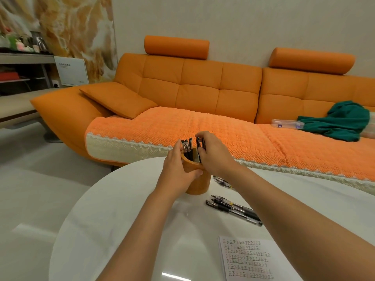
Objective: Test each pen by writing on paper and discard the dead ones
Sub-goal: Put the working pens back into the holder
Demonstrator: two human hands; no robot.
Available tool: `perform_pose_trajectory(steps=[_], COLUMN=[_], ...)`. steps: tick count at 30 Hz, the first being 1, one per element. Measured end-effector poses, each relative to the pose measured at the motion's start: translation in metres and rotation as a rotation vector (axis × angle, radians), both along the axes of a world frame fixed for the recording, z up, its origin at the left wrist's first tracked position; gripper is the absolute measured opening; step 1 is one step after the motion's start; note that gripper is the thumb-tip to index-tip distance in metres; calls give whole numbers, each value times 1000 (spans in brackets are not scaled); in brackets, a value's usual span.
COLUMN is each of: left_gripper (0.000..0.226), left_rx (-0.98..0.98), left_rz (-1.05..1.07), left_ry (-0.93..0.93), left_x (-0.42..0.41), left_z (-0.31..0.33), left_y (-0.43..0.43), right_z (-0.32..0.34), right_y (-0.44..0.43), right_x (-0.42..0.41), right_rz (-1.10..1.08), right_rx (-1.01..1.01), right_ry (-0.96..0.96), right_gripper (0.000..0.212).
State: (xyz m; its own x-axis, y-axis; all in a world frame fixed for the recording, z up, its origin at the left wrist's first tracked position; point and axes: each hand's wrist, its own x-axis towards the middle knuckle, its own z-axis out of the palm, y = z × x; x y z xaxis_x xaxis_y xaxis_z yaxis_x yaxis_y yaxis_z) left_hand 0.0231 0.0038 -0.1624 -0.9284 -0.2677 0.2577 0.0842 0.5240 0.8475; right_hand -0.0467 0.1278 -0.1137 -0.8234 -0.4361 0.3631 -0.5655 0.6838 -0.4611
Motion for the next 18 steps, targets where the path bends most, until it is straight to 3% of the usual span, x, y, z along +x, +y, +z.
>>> perform_pose_trajectory(steps=[6, 10, 14, 16, 18], left_gripper=[117, 104, 46, 24, 15], left_rx=[-11, -127, -325, -335, -330], left_rz=[-17, 84, 207, 129, -1], left_ry=[-35, -6, 287, 320, 266], left_x=[6, 19, 30, 36, 39], left_z=[5, 10, 5, 3, -1], left_y=[2, 12, 29, 39, 47], right_z=[7, 6, -10, -19, -28], right_y=[15, 34, 62, 75, 86], right_x=[3, 3, 13, 21, 28], right_rz=[21, -9, -47, -27, -27], right_rx=[-196, -232, -3, 187, 376], right_ry=[-230, -357, -340, -362, -388], right_gripper=[94, 92, 67, 65, 78])
